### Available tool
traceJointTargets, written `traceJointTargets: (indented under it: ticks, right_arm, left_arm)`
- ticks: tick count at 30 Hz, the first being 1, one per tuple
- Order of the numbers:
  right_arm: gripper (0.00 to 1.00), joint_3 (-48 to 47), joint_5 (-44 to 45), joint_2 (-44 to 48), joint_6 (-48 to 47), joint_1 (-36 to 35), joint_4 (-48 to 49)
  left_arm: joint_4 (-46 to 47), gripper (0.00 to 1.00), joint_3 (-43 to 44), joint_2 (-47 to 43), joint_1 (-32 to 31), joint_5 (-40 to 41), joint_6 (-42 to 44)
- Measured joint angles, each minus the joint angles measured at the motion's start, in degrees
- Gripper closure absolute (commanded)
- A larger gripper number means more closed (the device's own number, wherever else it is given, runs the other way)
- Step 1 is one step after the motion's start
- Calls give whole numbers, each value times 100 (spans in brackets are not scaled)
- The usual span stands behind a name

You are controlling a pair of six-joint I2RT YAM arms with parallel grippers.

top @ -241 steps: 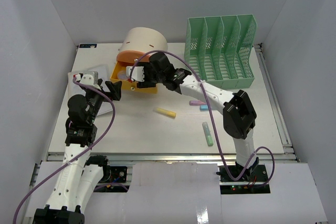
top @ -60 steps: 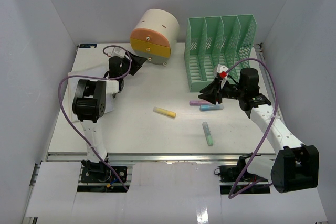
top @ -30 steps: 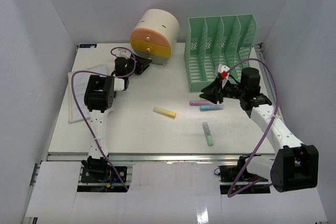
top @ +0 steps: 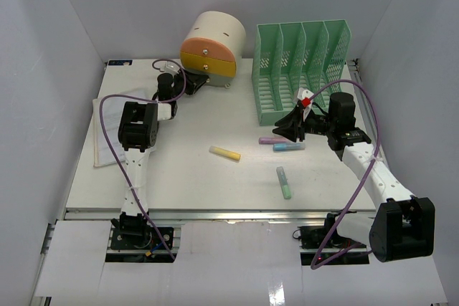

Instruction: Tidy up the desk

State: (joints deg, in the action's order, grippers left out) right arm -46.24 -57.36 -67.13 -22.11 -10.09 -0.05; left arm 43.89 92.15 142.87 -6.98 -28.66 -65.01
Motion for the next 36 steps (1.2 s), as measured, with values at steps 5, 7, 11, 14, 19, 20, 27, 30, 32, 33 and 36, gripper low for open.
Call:
traceJointTargets:
  ticks: [5, 7, 11, 14, 19, 20, 27, 30, 32, 33, 36]
  right_arm:
    - [63, 0, 0, 0, -9, 11, 0]
    - [63, 0, 0, 0, -18, 32, -2]
    - [63, 0, 2, 2, -28, 50, -13]
    - [63, 0, 4, 2, -41, 48, -17]
    - [63, 0, 19, 0, -44, 68, -21]
    - [63, 0, 22, 0, -46, 70, -21]
    - [63, 0, 24, -61, -95, 72, -42]
    - [59, 0, 24, -128, -132, 72, -132]
    - [57, 0, 32, -162, -188, 72, -192]
    - [56, -1, 40, -175, -233, 72, -230]
    - [56, -2, 74, -250, -366, 74, -368]
  left_arm:
    - [443, 89, -365, -58, 4, -3, -63]
    - [705, 90, -725, -198, 14, -34, -94]
    - [1148, 90, -1769, -728, 77, -159, -58]
    - [1206, 90, -2437, -1163, 148, -322, 77]
    - [1228, 90, -3247, -1715, 188, -445, 348]
    - [1222, 90, -3394, -1827, 191, -448, 405]
    - [787, 27, -3999, -2522, 249, -491, 909]
    - [551, 16, -3989, -2685, 273, -556, 1072]
    - [396, 14, -3980, -2789, 294, -595, 1172]
    - [308, 13, -3977, -2850, 309, -615, 1220]
    - [13, 13, -3977, -3125, 337, -632, 1413]
